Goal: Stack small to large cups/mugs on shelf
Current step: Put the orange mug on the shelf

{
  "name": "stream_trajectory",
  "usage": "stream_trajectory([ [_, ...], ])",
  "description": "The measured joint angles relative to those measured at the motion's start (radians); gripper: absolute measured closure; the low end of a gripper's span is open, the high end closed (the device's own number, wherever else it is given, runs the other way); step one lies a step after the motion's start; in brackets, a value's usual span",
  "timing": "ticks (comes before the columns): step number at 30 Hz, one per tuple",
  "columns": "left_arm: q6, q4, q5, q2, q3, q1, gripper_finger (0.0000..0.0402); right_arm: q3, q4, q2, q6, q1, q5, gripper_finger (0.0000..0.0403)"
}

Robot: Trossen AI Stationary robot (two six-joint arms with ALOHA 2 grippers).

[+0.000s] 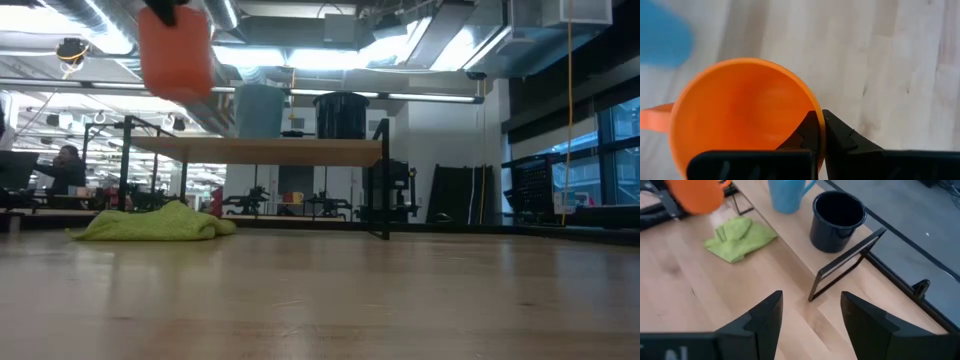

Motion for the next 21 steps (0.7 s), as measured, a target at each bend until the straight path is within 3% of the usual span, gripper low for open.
stream_trajectory([
  [8, 0.146, -0.111, 0.028, -0.121, -0.022, 0.232, 0.0400, 0.000, 0.006, -0.039, 0.006, 0.008, 0.015, 0.0201],
  [17, 0.418, -0.093, 0.089, -0.075, -0.022, 0.543, 0.0400, 0.000, 0.008, -0.032, 0.059, 0.000, 0.014, 0.0201],
  [21, 0.512, -0.040, 0.176, -0.049, -0.022, 0.644, 0.0400, 0.000, 0.008, -0.032, 0.088, 0.000, 0.014, 0.0201],
])
